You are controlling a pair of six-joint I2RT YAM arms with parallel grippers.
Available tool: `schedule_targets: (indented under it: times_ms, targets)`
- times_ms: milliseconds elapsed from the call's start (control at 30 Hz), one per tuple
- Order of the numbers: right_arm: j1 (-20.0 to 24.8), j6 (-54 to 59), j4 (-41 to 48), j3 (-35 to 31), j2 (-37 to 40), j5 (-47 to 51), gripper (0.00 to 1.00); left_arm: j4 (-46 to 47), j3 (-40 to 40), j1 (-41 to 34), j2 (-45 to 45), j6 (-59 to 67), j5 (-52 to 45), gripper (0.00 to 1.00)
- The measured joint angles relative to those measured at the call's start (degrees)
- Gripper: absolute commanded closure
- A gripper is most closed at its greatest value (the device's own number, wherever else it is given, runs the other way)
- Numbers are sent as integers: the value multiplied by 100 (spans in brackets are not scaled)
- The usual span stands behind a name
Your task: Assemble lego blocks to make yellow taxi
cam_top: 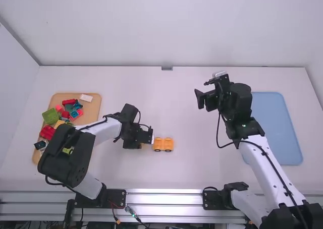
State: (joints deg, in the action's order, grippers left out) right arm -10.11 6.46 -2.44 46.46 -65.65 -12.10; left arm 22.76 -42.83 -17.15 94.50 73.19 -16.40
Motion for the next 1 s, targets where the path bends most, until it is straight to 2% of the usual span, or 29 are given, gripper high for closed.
schedule_targets:
  times_ms: [467, 700, 867, 1000]
  targets:
    - [0, 4, -4, 0, 0, 4, 1, -256, 0, 0, 0, -28, 94, 1]
    - [0, -11, -157, 0, 0, 0, 1, -455, -2, 11, 0, -208, -201, 1]
    - [0, -31, -114, 0, 0, -4, 1, -374, -2, 160, 0, -13, -841, 1]
    - [-57, 170, 188, 4, 0, -151, 1, -442, 4, 713, 0, 437, -1805, 1]
